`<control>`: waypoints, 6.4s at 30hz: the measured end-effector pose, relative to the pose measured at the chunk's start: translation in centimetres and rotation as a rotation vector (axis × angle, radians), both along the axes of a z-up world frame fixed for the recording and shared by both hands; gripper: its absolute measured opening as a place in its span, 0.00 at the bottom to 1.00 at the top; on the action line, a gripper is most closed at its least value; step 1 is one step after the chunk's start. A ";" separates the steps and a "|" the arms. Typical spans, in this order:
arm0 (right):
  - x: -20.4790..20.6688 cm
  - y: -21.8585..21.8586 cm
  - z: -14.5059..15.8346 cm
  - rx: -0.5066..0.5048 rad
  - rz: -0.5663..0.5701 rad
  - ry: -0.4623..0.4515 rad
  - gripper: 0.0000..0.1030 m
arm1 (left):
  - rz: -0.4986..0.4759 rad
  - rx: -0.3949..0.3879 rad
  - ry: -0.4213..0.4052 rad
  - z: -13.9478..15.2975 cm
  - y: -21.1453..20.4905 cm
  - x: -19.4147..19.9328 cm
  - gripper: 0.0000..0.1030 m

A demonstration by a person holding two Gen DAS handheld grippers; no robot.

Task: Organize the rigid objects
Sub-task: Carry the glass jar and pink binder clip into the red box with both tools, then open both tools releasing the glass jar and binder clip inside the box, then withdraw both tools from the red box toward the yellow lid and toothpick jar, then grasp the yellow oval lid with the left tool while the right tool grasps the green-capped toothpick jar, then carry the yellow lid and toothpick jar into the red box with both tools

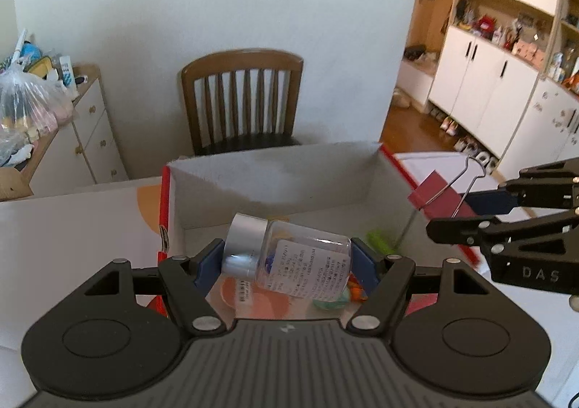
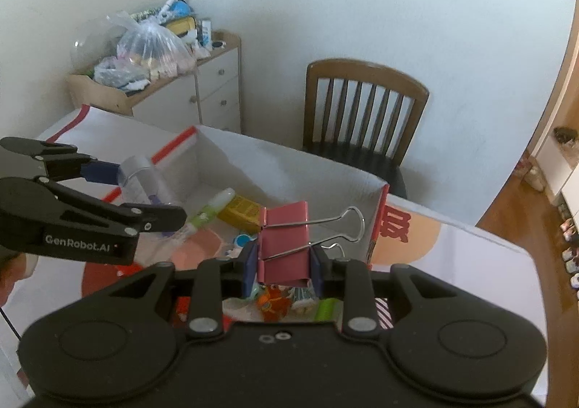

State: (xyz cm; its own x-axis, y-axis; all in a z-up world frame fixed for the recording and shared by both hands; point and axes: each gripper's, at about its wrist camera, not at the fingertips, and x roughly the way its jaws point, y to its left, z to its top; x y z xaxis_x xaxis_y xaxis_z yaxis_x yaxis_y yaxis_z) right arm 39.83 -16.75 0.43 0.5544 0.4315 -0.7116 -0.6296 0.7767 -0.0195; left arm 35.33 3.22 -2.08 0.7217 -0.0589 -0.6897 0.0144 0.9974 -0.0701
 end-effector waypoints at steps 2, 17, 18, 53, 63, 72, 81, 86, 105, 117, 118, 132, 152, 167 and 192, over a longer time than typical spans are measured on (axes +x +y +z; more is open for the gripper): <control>1.1 0.6 -1.0 -0.021 0.009 0.014 0.28 | 0.015 -0.006 0.026 -0.6 0.4 1.2 0.71; 4.2 4.3 -6.7 -0.128 0.035 0.149 0.27 | 0.067 0.058 0.225 -5.2 0.9 6.9 0.71; 4.3 4.4 -7.0 -0.137 0.037 0.164 0.27 | 0.061 0.070 0.229 -5.2 0.8 6.9 0.71; -0.7 1.7 -1.3 -0.063 -0.026 0.117 0.61 | -0.013 0.146 0.119 -0.6 -1.5 1.1 0.72; -5.1 0.7 2.1 -0.016 -0.011 0.067 0.72 | -0.009 0.084 0.031 2.9 -1.4 -3.8 0.77; -9.1 -0.1 4.5 0.034 0.000 0.027 0.85 | -0.008 0.033 -0.018 4.6 -0.5 -8.5 0.77; -12.5 -0.7 5.2 0.045 0.003 0.013 0.96 | -0.030 -0.009 -0.043 4.7 -0.3 -13.0 0.82; -14.0 -1.2 4.9 0.063 0.011 0.013 0.99 | -0.023 -0.029 -0.052 3.7 0.0 -15.4 0.82; -14.6 -0.7 -1.4 0.013 -0.008 0.085 1.00 | 0.000 -0.124 0.043 -3.9 0.5 -18.7 0.98; -11.9 0.7 -5.7 -0.032 0.068 0.180 0.99 | -0.046 -0.116 0.084 -9.0 -1.7 -17.4 0.98; -11.8 0.9 -5.9 -0.041 0.083 0.178 0.99 | -0.054 -0.102 0.079 -9.2 -1.9 -17.2 0.98; -8.1 4.2 -9.8 -0.105 0.189 0.193 0.80 | -0.054 -0.003 0.073 -12.3 -3.2 -14.3 0.98; -5.4 5.8 -11.9 -0.108 0.318 0.265 0.58 | -0.137 0.077 0.051 -12.8 -4.1 -13.4 0.75; -8.0 2.6 -12.1 -0.036 0.097 0.278 0.46 | -0.119 0.042 0.062 -12.3 -3.5 -15.3 0.75; -14.7 -1.3 -2.8 0.073 -0.127 0.192 0.45 | -0.058 -0.063 -0.048 -2.9 -1.2 -18.3 0.75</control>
